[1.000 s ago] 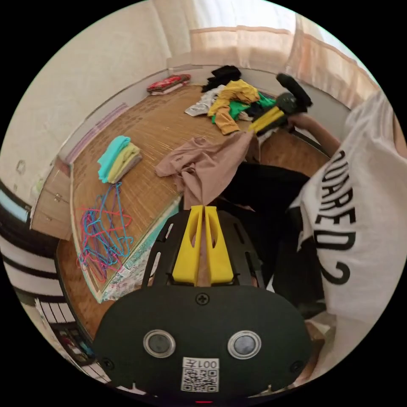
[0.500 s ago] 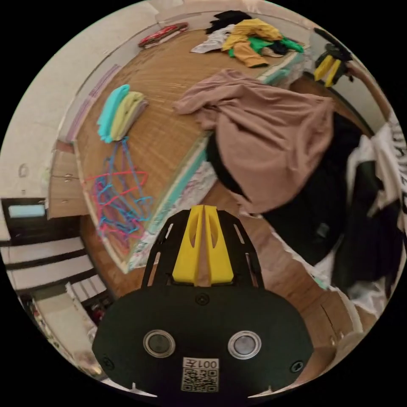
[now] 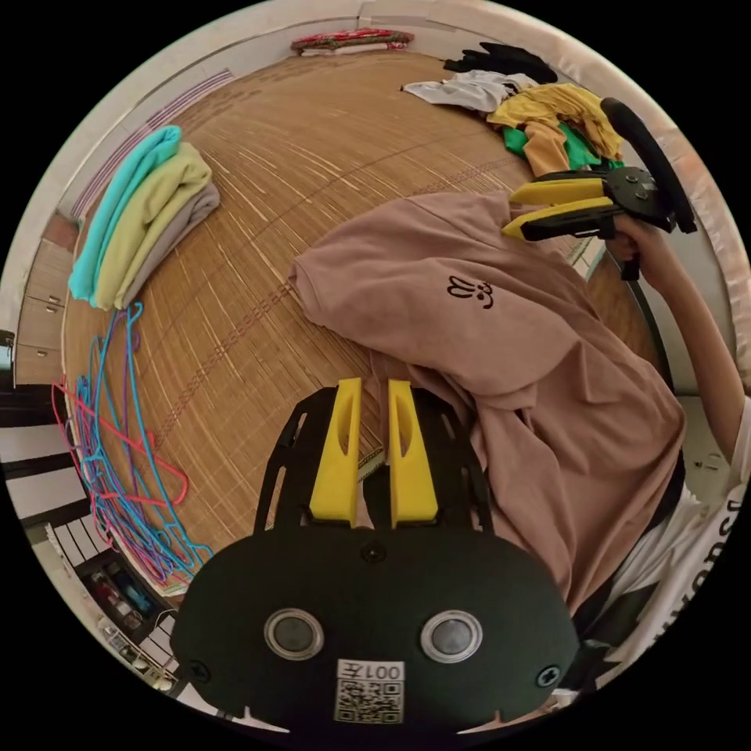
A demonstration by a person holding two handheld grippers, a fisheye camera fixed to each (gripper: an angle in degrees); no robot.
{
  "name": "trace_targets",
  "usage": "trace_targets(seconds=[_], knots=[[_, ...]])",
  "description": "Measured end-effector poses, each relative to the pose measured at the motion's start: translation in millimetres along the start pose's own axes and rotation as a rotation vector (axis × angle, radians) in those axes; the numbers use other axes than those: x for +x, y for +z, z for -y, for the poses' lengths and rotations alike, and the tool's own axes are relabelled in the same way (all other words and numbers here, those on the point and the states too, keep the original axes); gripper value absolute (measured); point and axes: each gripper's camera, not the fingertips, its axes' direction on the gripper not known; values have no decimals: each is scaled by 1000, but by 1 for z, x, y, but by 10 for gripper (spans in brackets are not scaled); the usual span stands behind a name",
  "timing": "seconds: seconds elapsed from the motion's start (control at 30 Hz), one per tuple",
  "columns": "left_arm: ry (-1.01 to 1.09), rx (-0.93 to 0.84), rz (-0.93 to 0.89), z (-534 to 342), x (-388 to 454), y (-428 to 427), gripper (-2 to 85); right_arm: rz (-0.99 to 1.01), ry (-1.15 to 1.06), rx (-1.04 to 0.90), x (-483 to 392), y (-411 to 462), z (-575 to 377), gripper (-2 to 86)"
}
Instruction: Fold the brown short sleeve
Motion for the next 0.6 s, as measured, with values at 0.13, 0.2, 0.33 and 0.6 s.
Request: trace_targets(seconds=[0.13, 0.2, 0.33, 0.6], knots=[[1, 61, -18, 4, -10, -3, 10, -11, 5, 54, 1, -5, -3, 33], [-14, 80, 10, 2, -15, -7, -3, -70, 49, 101, 7, -16, -7, 25], [-105, 149, 66, -13, -41, -27, -9, -203, 137, 205, 28, -51, -19, 19], [-375, 289, 72, -55, -121, -65, -10, -146, 199, 199, 62, -64, -22, 15]])
